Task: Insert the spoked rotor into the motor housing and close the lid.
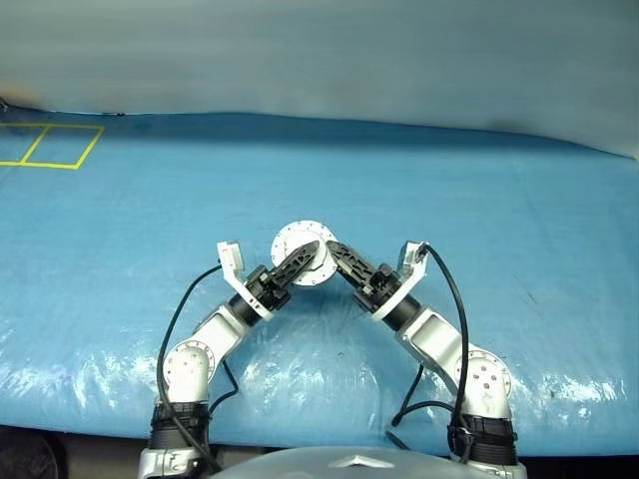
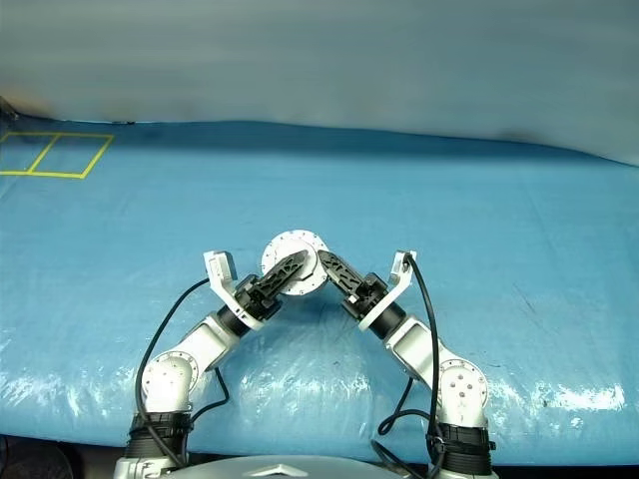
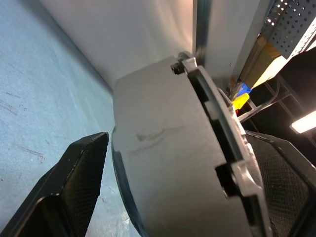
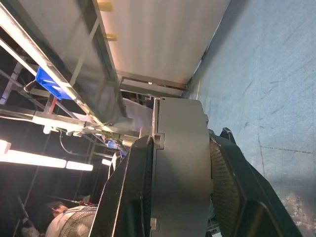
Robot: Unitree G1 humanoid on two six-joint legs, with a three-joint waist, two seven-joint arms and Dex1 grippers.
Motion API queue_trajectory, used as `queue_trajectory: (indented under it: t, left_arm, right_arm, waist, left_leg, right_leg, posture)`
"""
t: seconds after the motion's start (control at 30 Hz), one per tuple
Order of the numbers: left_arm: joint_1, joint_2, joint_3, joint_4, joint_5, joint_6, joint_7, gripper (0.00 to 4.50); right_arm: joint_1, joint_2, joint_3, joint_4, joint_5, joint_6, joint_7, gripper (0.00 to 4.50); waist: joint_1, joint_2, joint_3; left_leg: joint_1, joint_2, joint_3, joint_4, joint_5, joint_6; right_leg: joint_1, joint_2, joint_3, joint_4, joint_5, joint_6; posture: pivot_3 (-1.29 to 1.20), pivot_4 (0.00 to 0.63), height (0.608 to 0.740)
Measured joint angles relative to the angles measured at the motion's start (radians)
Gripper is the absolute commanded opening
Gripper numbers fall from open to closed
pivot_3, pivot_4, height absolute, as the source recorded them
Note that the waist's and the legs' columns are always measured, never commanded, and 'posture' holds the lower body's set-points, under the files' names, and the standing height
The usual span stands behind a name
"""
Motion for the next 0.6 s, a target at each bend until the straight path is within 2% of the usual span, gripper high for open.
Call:
queue_trajectory:
  t: [0.03, 0.1, 0.23, 0.6]
  left_arm:
    - [0.000, -0.003, 0.001, 0.003, 0.001, 0.000, 0.003, 4.49]
    - [-0.002, -0.009, 0.008, 0.015, 0.012, -0.010, 0.023, 4.13]
    - [0.001, -0.008, 0.016, 0.019, 0.010, -0.013, 0.037, 3.04]
    - [0.008, -0.006, 0.016, 0.020, -0.004, -0.007, 0.055, 2.95]
  right_arm:
    - [0.000, 0.000, 0.000, 0.000, 0.000, 0.000, -0.004, 1.22]
    - [0.000, -0.001, -0.001, 0.001, -0.002, -0.002, -0.013, 1.22]
    - [0.000, -0.003, -0.001, 0.006, -0.008, -0.004, -0.027, 1.22]
    - [-0.003, 0.019, 0.000, 0.014, -0.006, -0.005, -0.065, 1.22]
  waist:
    - [0.000, 0.000, 0.000]
    - [0.001, 0.000, 0.000]
    - [0.000, 0.000, 0.000]
    - [0.001, 0.000, 0.000]
  left_leg:
    - [0.000, 0.000, 0.000, 0.000, 0.000, 0.000]
    - [0.000, 0.000, 0.000, 0.001, 0.000, 0.000]
    - [0.000, 0.000, 0.000, 0.001, 0.000, 0.000]
    - [0.000, 0.000, 0.000, 0.002, 0.000, 0.000]
  right_leg:
    - [0.000, 0.000, 0.000, 0.000, 0.000, 0.000]
    - [0.000, 0.000, 0.000, 0.000, 0.000, 0.000]
    - [0.000, 0.000, 0.000, 0.000, 0.000, 0.000]
    - [0.000, 0.000, 0.000, 0.000, 0.000, 0.001]
  posture:
    - [0.00, 0.150, 0.740]
    - [0.00, 0.150, 0.740]
    - [0.00, 0.150, 0.740]
    - [0.00, 0.150, 0.740]
